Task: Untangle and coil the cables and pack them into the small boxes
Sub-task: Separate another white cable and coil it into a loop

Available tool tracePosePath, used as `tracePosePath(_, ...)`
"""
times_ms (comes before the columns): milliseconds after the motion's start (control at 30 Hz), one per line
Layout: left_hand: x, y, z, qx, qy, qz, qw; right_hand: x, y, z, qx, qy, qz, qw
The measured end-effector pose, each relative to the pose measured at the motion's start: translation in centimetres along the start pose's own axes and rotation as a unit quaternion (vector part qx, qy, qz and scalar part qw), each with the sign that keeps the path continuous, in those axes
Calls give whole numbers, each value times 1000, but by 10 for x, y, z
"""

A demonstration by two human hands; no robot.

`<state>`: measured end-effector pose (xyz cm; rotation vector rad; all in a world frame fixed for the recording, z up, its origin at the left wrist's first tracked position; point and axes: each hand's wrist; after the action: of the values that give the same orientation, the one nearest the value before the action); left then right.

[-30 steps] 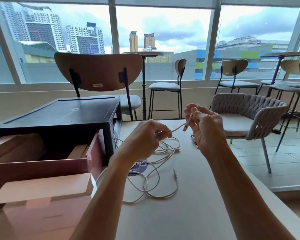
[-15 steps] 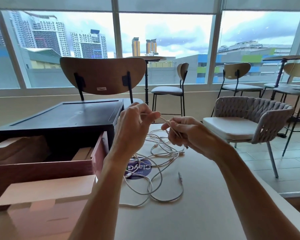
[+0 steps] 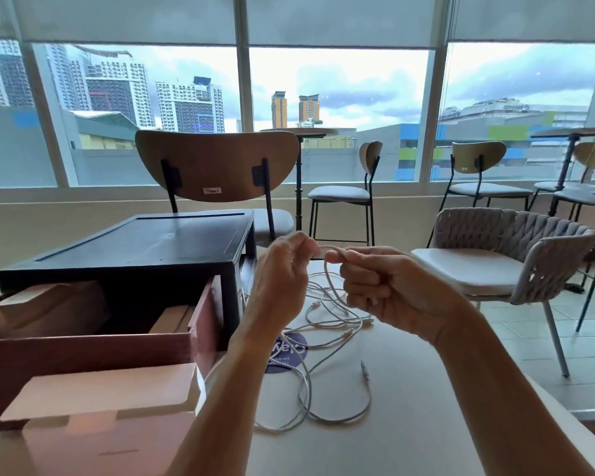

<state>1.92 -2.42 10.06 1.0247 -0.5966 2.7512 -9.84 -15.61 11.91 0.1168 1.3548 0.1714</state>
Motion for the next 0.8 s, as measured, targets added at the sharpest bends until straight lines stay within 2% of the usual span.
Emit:
tracePosePath(133, 0, 6, -1, -17, -19, 1, 1000, -4, 3, 1, 10, -12, 88, 996)
tracePosePath(267, 6, 12, -7, -100, 6, 29, 995, -10, -1, 0, 23, -68, 149, 986)
tracePosePath(367, 11, 18, -10, -154, 26, 54, 986, -13, -6, 1, 101, -112, 185, 971)
tracePosePath(500, 21, 14, -10, -182, 57, 82, 978, -12, -9, 1, 215, -130, 231, 940)
tracePosePath(667, 40, -4, -9, -245, 66, 89, 963, -8, 2, 6, 301, -174, 151, 925)
tracePosePath(733, 46, -13, -7, -265, 68, 98, 957, -5, 3, 7, 328, -178, 19, 928)
tracePosePath(800, 50, -21, -6, -278, 64, 98, 953, -1, 3, 7, 333, -171, -153, 915)
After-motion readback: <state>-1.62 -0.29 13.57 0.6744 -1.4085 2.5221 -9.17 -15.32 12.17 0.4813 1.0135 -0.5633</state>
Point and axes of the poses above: each hand's wrist, its own z-axis towards the middle knuckle, its own y-axis out of the palm, x = y × z, and after that the axes turned 8 degrees about -z, right-handed
